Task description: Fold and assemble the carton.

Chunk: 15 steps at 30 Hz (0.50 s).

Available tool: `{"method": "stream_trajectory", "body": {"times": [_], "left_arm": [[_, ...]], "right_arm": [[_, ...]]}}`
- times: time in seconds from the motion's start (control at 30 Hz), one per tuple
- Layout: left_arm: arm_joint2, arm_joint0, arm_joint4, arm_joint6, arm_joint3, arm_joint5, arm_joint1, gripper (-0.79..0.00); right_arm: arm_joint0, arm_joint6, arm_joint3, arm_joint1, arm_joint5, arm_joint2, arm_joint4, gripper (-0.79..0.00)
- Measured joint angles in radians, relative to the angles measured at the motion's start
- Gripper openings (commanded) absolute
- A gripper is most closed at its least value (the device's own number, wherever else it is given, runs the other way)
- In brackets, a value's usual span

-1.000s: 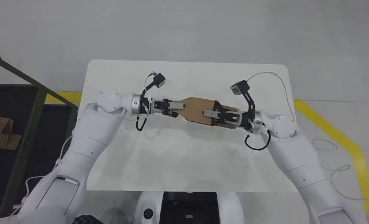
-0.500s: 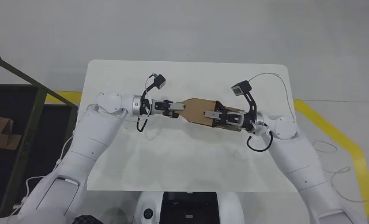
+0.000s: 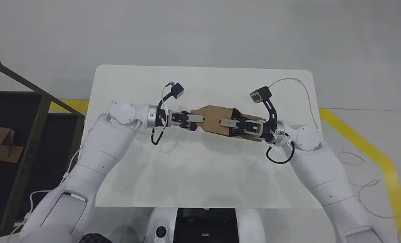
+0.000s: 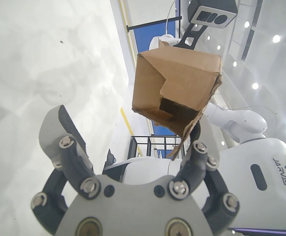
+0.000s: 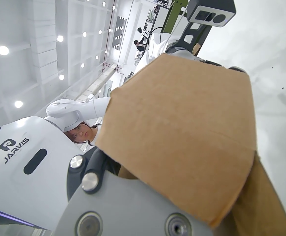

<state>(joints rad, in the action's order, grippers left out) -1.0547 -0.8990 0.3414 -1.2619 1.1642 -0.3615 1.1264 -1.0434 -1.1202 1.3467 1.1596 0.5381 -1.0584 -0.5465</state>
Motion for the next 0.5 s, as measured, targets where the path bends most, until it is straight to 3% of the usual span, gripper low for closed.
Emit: {"method": "stream_trajectory", "body": {"times": [0.5], "left_arm": [[-0.024,-0.012,0.021,0.003,-0.029,0.002,-0.010,0.000]], "right_arm": [[0.002,-0.015,-0.005,0.001,-0.001,-0.007,-0.020,-0.785]]}}
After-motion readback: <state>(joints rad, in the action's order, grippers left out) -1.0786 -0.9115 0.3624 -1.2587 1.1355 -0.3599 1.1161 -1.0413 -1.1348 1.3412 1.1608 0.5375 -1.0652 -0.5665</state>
